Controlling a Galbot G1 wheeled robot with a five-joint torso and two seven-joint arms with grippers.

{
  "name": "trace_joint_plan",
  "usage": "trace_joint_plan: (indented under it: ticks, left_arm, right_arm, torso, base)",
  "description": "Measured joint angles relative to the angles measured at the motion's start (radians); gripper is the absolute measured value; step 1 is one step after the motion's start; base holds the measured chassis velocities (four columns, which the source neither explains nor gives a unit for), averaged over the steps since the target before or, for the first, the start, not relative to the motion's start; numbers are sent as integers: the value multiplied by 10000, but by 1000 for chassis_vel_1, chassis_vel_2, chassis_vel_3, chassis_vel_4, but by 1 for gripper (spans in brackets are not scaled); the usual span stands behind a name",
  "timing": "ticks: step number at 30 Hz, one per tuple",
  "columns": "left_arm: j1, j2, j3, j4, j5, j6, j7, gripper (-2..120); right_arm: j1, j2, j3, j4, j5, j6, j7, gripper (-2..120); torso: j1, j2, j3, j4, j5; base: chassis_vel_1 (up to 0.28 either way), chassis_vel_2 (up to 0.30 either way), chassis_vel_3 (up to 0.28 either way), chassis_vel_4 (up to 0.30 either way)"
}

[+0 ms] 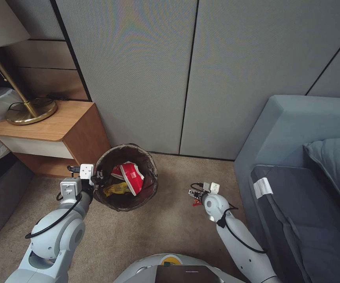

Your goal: Pick up the trash bin, then pick up the garbage from the floor and place it into the trash bin.

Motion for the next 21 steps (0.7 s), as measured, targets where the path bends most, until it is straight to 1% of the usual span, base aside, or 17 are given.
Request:
trace_joint_plan:
  ticks: [9,19,21]
  left_arm:
    - [-84,-24,-6,128,1,-2,26,0]
    - [-89,-11,-25,161,-8,-2,47,0]
    - [-100,-10,-47,176,-18,-2,47,0]
  right_arm:
    - [-282,246,141,-489,-447,236,-153,100]
    - [-129,419,146,-983,-709,321,-202,100]
    - [-80,484,145,-1199,-847,388,-256,100]
  torso:
    - [0,0,0,0,0]
    - [-1,2,-3,-3,-8]
    - [-2,4,-4,2,-6]
  base:
    - [0,0,0,0]
    - [0,0,0,0]
    - [0,0,0,0]
